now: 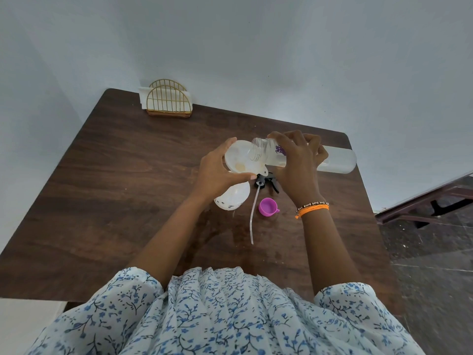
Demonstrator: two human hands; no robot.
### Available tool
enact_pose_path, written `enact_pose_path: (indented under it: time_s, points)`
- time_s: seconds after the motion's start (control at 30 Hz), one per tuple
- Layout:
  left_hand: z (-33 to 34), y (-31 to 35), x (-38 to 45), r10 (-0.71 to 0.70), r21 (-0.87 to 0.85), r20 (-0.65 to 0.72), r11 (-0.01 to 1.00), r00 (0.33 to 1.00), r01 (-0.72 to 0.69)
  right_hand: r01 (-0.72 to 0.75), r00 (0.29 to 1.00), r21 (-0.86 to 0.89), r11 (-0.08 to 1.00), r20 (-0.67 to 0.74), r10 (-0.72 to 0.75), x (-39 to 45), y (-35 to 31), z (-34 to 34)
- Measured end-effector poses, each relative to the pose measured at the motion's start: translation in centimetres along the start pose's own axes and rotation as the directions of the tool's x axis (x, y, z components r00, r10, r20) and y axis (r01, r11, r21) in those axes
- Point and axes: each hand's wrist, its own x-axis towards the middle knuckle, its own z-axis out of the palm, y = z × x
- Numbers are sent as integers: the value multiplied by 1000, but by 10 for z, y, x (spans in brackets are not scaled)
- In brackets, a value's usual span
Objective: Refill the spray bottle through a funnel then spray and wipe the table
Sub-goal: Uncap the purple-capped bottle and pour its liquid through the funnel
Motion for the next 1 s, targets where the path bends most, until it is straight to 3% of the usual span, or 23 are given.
enact_pose_path:
  time_s: [0.73, 0.87, 1.0]
  points:
    - [-1, 1, 0, 3, -9, -7, 1000, 1000, -3, 2, 1000, -1, 1000, -9, -2, -1, 3, 0]
    - [-2, 1, 0, -8, -19, -4, 1000, 1000, 8, -24, 1000, 181, 983, -8, 26, -1, 4, -1]
    - [-3, 1, 1, -17, -44, 25, 999, 1000, 18, -132, 991, 415, 900, 36, 129, 2, 5, -4]
